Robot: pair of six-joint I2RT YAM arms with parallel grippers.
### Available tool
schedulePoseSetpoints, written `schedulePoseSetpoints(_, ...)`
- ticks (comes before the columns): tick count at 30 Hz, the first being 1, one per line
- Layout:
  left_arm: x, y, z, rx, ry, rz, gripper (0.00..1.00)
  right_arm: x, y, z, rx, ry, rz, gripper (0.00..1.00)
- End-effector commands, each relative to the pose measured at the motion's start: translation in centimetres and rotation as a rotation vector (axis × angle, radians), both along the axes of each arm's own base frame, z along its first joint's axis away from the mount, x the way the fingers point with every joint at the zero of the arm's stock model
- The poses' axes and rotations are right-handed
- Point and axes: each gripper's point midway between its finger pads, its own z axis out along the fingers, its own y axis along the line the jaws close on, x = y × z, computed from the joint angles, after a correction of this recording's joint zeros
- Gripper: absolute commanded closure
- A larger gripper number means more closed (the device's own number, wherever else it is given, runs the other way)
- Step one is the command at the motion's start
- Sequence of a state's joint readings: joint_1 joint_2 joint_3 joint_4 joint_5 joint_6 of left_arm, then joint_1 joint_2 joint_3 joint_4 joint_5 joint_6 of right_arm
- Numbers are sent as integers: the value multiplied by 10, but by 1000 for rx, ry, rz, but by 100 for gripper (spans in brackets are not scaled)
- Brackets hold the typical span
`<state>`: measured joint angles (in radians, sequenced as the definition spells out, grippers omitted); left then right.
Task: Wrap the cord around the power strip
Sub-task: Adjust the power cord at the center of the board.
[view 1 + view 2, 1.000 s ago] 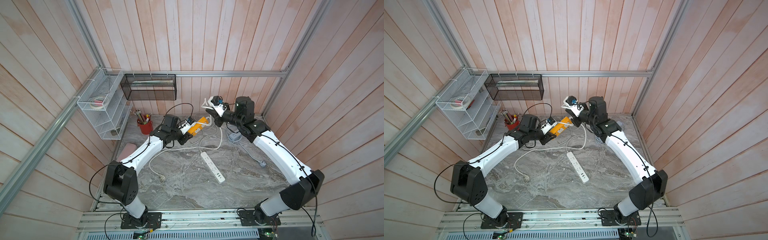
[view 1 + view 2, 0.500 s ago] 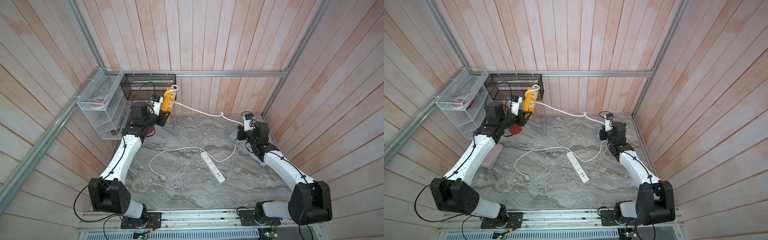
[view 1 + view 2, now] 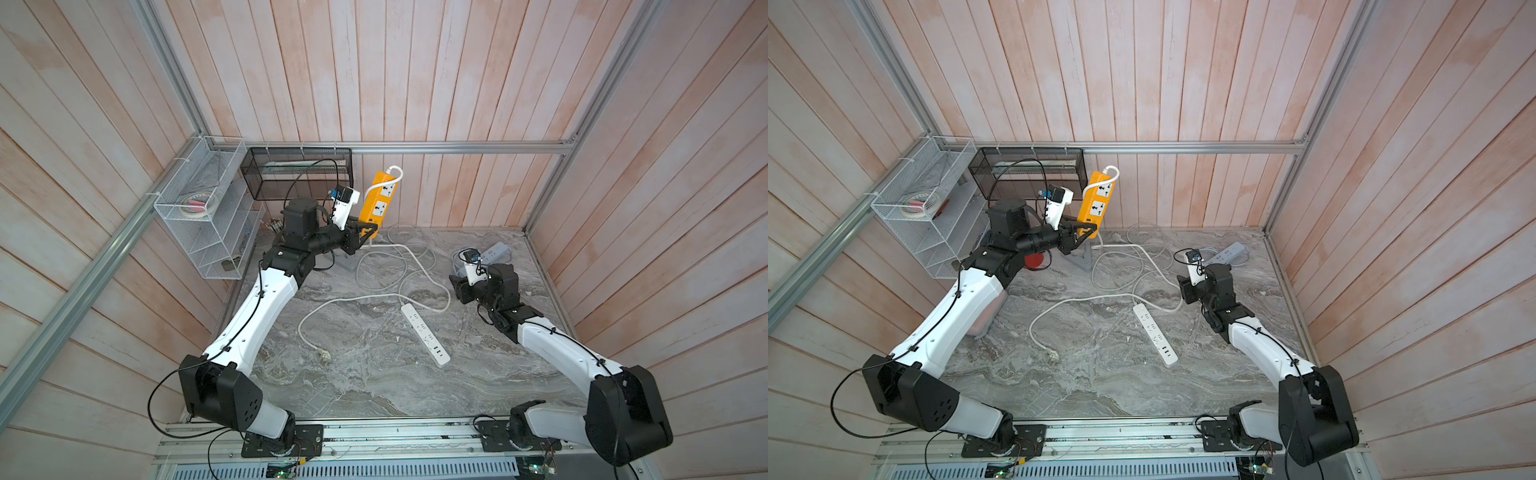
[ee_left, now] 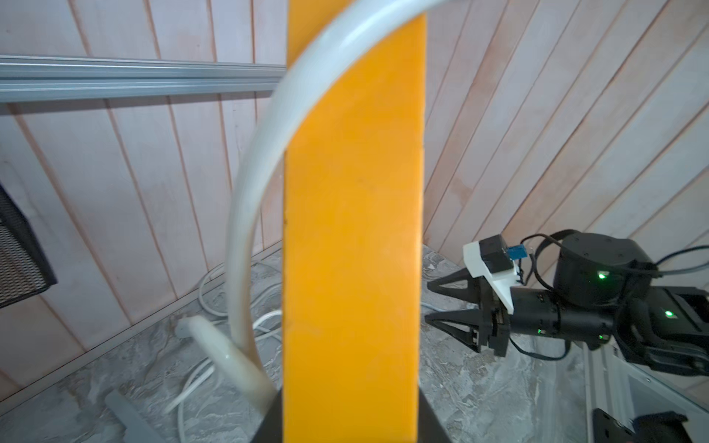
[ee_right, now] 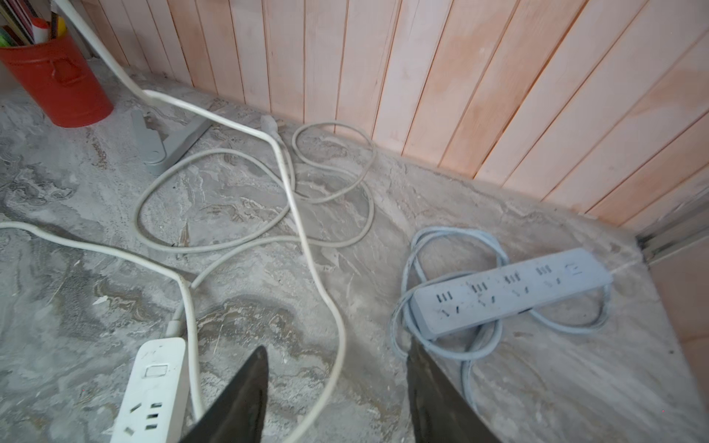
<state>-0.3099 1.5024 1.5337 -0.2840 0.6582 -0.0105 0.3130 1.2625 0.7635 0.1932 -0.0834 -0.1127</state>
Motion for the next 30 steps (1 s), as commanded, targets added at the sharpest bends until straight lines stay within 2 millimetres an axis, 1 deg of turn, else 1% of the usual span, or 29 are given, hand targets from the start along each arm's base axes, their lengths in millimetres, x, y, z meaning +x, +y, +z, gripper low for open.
schedulePoseSetpoints(1, -19, -15, 28, -7, -75, -102, 100, 3, 21, 63, 50, -136, 98, 27)
schedulePoseSetpoints(3, -23, -21, 30, -8, -66, -126, 100, 2, 41, 77, 75, -151, 178, 24)
schedulePoseSetpoints(5, -26, -26, 34, -16, -59, -142, 100, -4, 70, 89, 112, -200, 273, 22)
schedulePoseSetpoints(6, -29, -28, 39, -23, -58, -151, 100, -6, 86, 93, 163, -223, 313, 22)
schedulePoseSetpoints(8, -32, -32, 46, -38, -55, -166, 100, -13, 120, 92, 255, -237, 409, 21)
schedulePoseSetpoints(11, -39, -39, 56, -51, -64, -185, 100, -12, 157, 90, 341, -284, 441, 21)
schedulePoseSetpoints(13, -44, -43, 61, -56, -69, -196, 100, -3, 167, 92, 418, -311, 413, 21)
schedulePoseSetpoints(15, -49, -47, 66, -64, -72, -210, 100, 12, 172, 95, 514, -336, 375, 21)
schedulePoseSetpoints(17, -51, -48, 68, -72, -73, -216, 100, 22, 184, 100, 553, -361, 368, 21)
schedulePoseSetpoints(21, -51, -48, 72, -82, -78, -207, 100, 42, 211, 99, 606, -371, 361, 21)
schedulePoseSetpoints(24, -54, -49, 77, -100, -85, -216, 100, 64, 225, 91, 640, -365, 334, 22)
schedulePoseSetpoints(25, -54, -49, 78, -103, -93, -218, 100, 69, 230, 87, 641, -362, 339, 25)
schedulePoseSetpoints(26, -54, -48, 80, -106, -102, -214, 100, 75, 236, 81, 631, -348, 341, 33)
schedulePoseSetpoints(27, -54, -46, 82, -107, -114, -199, 100, 78, 241, 75, 616, -335, 353, 45)
schedulePoseSetpoints(29, -50, -39, 82, -103, -117, -162, 100, 75, 244, 60, 568, -308, 371, 73)
schedulePoseSetpoints(30, -46, -34, 81, -97, -117, -139, 100, 70, 243, 49, 534, -287, 372, 82)
